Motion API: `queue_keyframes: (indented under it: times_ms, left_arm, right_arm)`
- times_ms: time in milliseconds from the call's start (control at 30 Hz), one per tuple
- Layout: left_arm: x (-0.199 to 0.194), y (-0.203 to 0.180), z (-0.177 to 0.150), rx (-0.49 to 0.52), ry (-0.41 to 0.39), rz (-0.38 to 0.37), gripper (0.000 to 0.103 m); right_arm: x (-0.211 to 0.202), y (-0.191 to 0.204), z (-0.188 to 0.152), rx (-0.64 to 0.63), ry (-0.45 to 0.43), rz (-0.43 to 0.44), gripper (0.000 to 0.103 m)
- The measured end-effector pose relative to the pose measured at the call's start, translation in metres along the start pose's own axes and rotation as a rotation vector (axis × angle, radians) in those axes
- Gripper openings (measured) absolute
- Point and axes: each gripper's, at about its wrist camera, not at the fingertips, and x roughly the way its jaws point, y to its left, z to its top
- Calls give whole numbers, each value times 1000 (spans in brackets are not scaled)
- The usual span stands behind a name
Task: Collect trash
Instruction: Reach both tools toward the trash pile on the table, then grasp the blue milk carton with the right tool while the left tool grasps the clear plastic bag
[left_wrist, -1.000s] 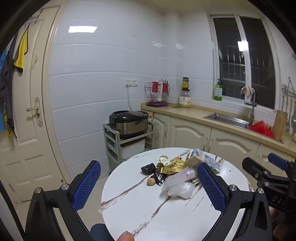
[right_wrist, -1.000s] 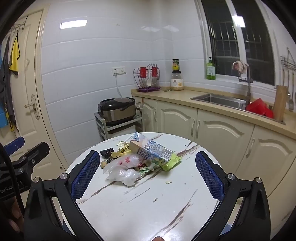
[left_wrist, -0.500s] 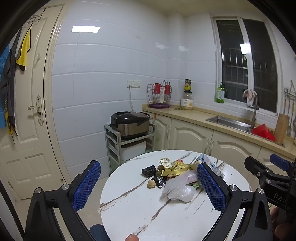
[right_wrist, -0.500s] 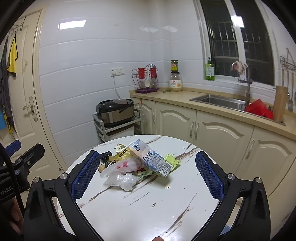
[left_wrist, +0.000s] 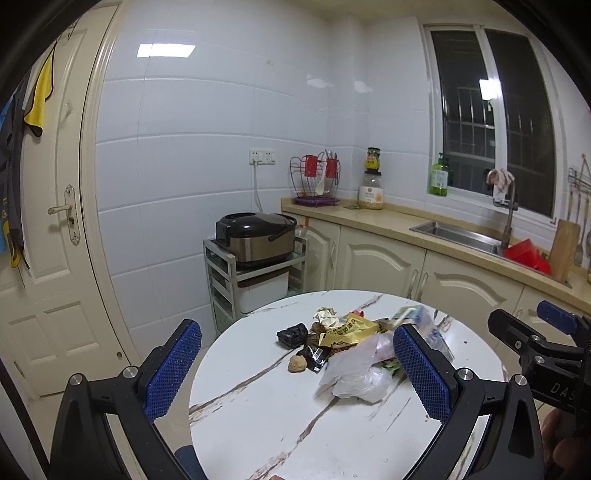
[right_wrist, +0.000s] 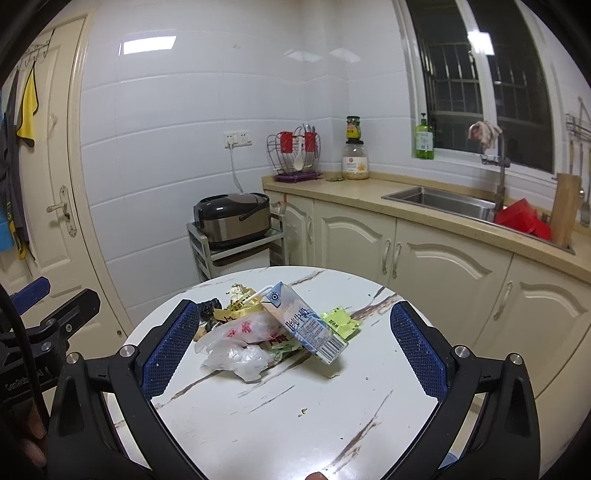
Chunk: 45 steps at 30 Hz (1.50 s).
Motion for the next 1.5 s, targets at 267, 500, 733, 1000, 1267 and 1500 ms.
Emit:
queue_keyframes:
  times_ms: [267, 500, 733, 1000, 1267, 1500]
  left_arm:
    - [55, 0, -2, -6, 98, -2, 102]
    - [91, 4, -10, -29, 186, 5, 102]
    - [113, -7, -22, -1, 265, 15, 102]
    - [127, -26, -31, 28, 298, 27, 102]
    - [125, -32, -34, 5, 329, 30, 102]
    - [135, -34, -23, 47, 341, -51, 102]
  right_arm:
    - [62, -24, -11, -13, 134, 16, 103]
    - [102, -51, -49, 26, 290, 68, 103]
    - [122, -53, -73, 26, 397, 60, 103]
    - [115, -62, -97, 49, 509, 64, 103]
    - [125, -60, -106, 27, 596, 100, 44]
    - [125, -62, -104, 77, 566, 100, 36]
